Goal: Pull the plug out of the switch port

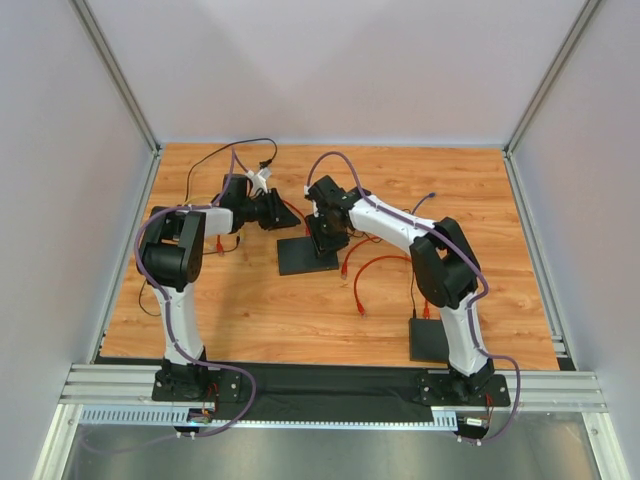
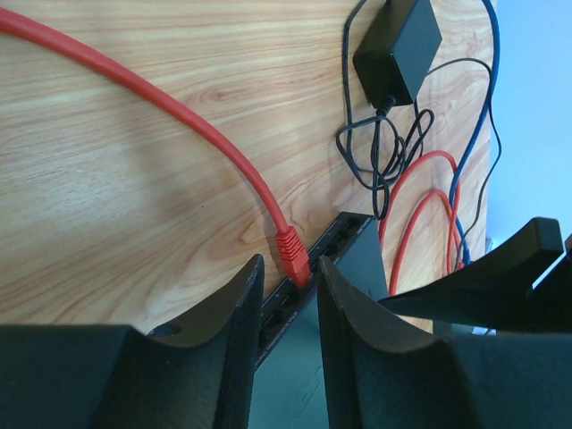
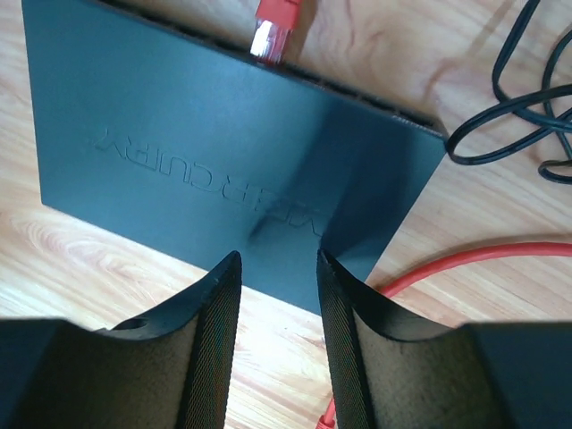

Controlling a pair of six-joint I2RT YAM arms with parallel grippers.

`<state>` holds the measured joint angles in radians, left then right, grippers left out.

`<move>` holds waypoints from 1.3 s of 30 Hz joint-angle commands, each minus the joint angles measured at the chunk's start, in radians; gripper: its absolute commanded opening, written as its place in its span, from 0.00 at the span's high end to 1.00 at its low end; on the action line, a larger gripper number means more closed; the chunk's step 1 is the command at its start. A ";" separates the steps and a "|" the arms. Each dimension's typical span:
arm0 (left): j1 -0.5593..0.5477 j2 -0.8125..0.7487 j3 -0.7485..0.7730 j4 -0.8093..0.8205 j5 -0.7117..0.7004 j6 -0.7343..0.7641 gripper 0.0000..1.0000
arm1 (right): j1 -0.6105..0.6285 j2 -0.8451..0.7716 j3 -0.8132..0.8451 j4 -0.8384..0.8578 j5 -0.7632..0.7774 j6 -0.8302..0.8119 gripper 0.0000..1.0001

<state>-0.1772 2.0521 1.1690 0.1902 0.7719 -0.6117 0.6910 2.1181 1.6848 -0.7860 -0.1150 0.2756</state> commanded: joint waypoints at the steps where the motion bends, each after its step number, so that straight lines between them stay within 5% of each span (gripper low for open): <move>1: -0.005 0.006 0.029 0.005 0.014 -0.002 0.62 | 0.007 0.034 0.050 0.013 0.080 0.022 0.58; 17: -0.004 0.074 0.084 0.005 0.127 -0.005 0.59 | 0.010 0.068 0.021 0.019 0.063 0.037 0.58; 30: -0.004 0.112 0.159 -0.213 0.162 0.121 0.60 | 0.010 0.066 0.024 0.021 0.046 0.024 0.58; 39: -0.011 0.126 0.132 -0.161 0.171 0.082 0.59 | 0.010 0.062 0.026 0.022 0.043 0.017 0.58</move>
<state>-0.1783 2.1624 1.2922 0.0189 0.9245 -0.5289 0.6937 2.1529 1.7321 -0.7639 -0.0624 0.3008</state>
